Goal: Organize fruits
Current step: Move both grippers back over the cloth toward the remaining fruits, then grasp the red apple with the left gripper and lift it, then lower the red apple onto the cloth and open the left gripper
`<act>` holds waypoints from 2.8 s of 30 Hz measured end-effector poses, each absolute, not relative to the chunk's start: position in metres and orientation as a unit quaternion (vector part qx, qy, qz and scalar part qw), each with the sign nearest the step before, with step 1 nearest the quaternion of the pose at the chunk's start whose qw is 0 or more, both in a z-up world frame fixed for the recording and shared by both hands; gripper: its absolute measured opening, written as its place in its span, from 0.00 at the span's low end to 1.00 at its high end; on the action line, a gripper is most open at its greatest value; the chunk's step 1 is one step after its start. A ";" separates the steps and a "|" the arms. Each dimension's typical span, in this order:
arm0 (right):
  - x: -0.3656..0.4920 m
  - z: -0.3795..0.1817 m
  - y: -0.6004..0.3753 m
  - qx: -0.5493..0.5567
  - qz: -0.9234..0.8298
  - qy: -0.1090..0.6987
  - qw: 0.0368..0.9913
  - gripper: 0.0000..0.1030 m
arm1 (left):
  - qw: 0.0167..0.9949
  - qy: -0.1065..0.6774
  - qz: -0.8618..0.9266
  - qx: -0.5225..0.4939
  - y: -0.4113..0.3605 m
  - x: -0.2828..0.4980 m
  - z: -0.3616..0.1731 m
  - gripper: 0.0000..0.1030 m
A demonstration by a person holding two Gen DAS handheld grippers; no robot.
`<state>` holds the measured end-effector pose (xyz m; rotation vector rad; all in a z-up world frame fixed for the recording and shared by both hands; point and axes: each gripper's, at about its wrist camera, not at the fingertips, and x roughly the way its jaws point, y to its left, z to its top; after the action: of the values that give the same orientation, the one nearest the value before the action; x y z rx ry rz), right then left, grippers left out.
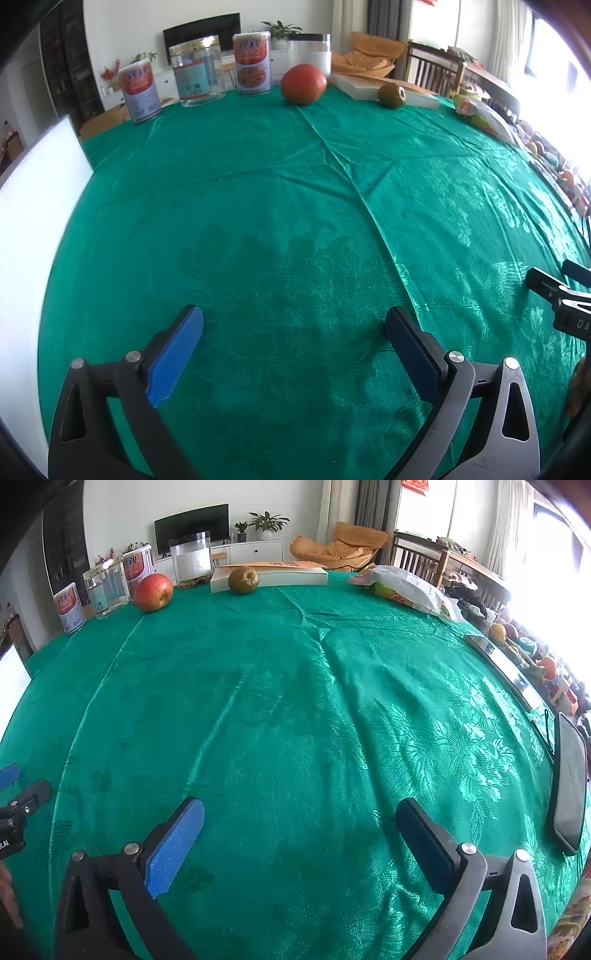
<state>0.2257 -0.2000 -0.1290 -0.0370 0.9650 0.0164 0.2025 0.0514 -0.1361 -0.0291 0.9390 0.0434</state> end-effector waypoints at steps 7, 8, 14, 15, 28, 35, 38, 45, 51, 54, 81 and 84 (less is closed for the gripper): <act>0.227 -0.130 -0.200 -0.012 0.010 0.466 0.885 1.00 | 0.892 0.452 0.021 -0.014 0.051 0.202 -0.136 0.97; 0.227 -0.130 -0.200 -0.012 0.010 0.466 0.885 1.00 | 0.892 0.452 0.021 -0.014 0.051 0.202 -0.136 0.97; 0.227 -0.130 -0.200 -0.012 0.010 0.466 0.885 1.00 | 0.892 0.452 0.021 -0.015 0.051 0.202 -0.136 0.97; 0.227 -0.129 -0.201 -0.012 0.010 0.466 0.885 1.00 | 0.892 0.452 0.021 -0.016 0.052 0.203 -0.136 0.97; 0.227 -0.129 -0.200 -0.011 0.011 0.466 0.885 1.00 | 0.902 0.431 -0.023 -0.033 0.052 0.371 -0.095 0.96; 0.228 -0.130 -0.197 -0.015 0.019 0.466 0.884 1.00 | 0.910 0.413 0.002 0.044 0.041 0.475 -0.089 0.96; 0.229 -0.130 -0.196 -0.017 0.024 0.466 0.884 1.00 | 0.898 0.427 -0.004 0.109 0.024 0.501 -0.101 0.96; 0.229 -0.129 -0.196 -0.018 0.026 0.466 0.884 1.00 | 0.889 0.432 0.009 0.150 0.025 0.507 -0.114 0.61; 0.229 -0.129 -0.196 -0.017 0.026 0.466 0.884 1.00 | 0.894 0.448 -0.013 0.028 0.060 0.457 -0.088 0.61; 0.229 -0.129 -0.196 -0.017 0.026 0.466 0.884 1.00 | 0.885 0.458 -0.048 -0.071 0.081 0.408 -0.070 0.61; 0.229 -0.129 -0.196 -0.017 0.026 0.466 0.884 1.00 | 0.852 0.442 -0.031 -0.278 0.169 0.270 -0.115 0.76; 0.229 -0.128 -0.196 -0.017 0.026 0.466 0.884 1.00 | 0.859 0.437 -0.020 -0.264 0.164 0.265 -0.109 0.75</act>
<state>0.2292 -0.1961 -0.1283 -0.0352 0.9701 0.0549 0.2648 0.1639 -0.1092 -0.5549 0.9176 -0.0414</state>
